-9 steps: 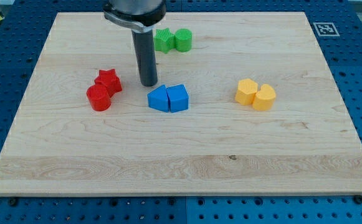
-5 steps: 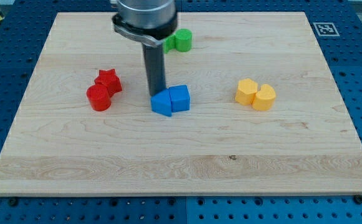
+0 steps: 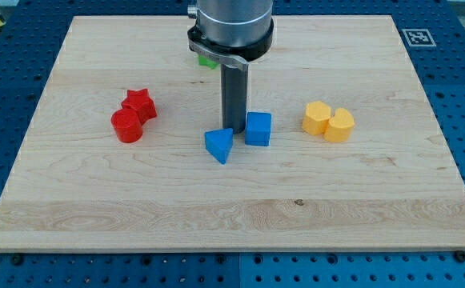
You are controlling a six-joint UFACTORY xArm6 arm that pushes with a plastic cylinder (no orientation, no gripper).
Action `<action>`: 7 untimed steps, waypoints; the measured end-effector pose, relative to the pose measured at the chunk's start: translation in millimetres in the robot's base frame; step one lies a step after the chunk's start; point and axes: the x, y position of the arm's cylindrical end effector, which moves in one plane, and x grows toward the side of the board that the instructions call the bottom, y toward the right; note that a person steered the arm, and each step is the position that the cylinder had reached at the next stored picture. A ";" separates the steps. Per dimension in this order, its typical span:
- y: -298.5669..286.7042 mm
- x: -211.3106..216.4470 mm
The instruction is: Separate the blue cube from blue triangle
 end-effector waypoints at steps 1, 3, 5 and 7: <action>16.3 -3.5; 47.8 23.8; 63.5 48.3; 101.2 48.3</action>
